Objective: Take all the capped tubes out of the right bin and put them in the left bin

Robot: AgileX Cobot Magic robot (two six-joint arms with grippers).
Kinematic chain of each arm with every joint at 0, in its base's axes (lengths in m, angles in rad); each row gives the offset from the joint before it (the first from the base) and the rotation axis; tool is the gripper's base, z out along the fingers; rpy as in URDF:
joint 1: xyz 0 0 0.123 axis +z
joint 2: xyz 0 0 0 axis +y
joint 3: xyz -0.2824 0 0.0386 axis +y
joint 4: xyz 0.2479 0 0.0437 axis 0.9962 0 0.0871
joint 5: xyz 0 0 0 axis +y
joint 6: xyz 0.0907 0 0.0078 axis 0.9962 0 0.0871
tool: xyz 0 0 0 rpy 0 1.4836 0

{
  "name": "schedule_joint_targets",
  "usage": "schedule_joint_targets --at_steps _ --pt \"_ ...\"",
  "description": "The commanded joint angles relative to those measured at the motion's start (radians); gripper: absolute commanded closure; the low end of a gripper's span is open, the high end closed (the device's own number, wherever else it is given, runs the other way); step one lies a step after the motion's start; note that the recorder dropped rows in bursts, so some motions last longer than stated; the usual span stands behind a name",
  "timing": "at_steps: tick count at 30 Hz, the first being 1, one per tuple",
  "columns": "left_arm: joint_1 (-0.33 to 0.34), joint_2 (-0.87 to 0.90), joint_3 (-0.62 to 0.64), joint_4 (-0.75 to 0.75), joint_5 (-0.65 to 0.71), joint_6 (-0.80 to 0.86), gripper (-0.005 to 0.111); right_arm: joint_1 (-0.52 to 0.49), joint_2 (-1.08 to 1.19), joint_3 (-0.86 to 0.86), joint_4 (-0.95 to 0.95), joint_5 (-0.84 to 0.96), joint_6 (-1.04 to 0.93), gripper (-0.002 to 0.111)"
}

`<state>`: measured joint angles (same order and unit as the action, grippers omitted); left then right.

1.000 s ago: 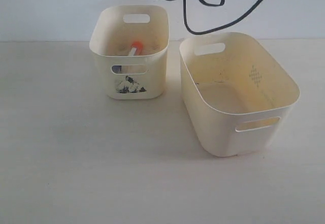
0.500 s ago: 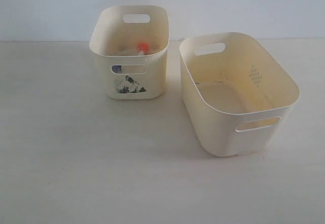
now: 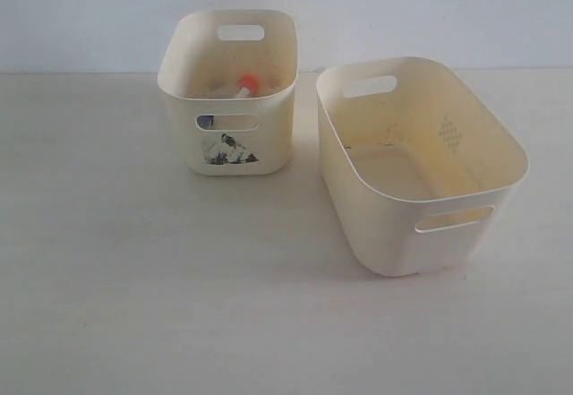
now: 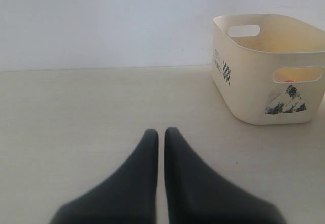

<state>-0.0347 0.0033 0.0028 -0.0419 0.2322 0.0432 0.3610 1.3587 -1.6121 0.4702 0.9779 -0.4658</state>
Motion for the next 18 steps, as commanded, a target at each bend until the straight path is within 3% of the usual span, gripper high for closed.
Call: schedule_joint_targets --at_steps 1,5,18 --pt "0.001 -0.003 -0.003 0.002 -0.007 -0.008 0.102 -0.002 -0.087 -0.006 -0.074 0.128 0.043 0.109" --pt "0.001 -0.003 -0.003 0.002 -0.007 -0.008 0.102 -0.002 -0.145 -0.006 -0.093 0.243 0.102 0.109" --pt "0.001 -0.003 -0.003 0.002 -0.007 -0.008 0.102 -0.002 -0.199 -0.006 -0.073 0.243 0.136 0.109"
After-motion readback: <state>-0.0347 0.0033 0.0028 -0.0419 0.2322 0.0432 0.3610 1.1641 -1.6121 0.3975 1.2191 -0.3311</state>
